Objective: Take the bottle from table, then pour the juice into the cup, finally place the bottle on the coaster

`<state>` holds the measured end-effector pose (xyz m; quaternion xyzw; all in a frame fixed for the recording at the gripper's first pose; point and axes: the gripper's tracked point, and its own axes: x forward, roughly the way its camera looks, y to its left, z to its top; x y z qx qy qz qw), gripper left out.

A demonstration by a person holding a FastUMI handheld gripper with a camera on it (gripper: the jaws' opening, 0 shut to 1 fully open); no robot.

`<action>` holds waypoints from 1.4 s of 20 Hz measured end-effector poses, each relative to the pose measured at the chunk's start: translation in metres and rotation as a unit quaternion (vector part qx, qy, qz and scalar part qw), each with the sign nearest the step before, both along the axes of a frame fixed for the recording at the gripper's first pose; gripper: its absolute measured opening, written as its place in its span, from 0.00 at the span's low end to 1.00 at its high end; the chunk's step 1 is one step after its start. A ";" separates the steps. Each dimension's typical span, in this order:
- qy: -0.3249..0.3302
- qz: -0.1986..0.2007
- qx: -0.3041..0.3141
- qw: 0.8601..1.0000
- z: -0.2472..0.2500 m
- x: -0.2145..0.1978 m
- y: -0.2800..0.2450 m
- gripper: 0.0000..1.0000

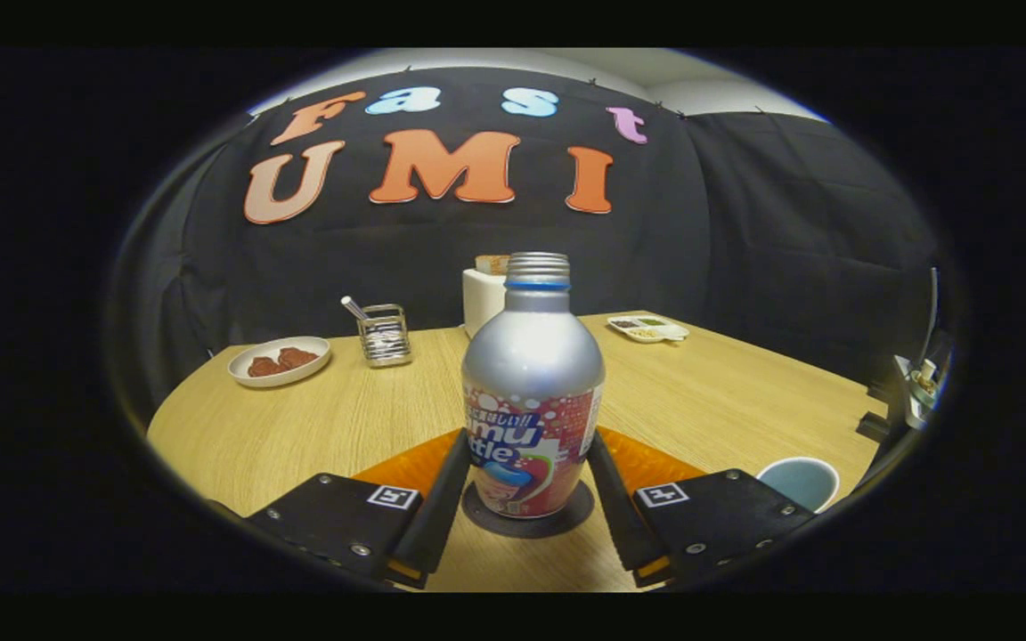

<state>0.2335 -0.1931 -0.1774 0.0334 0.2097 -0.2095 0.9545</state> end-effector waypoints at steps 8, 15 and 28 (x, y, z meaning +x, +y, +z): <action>-0.001 0.007 -0.002 1.000 -0.005 -0.006 0.008 0.77; 0.005 0.022 0.011 1.000 -0.010 -0.014 0.017 0.80; -0.037 0.080 0.011 0.996 0.063 -0.072 0.062 0.91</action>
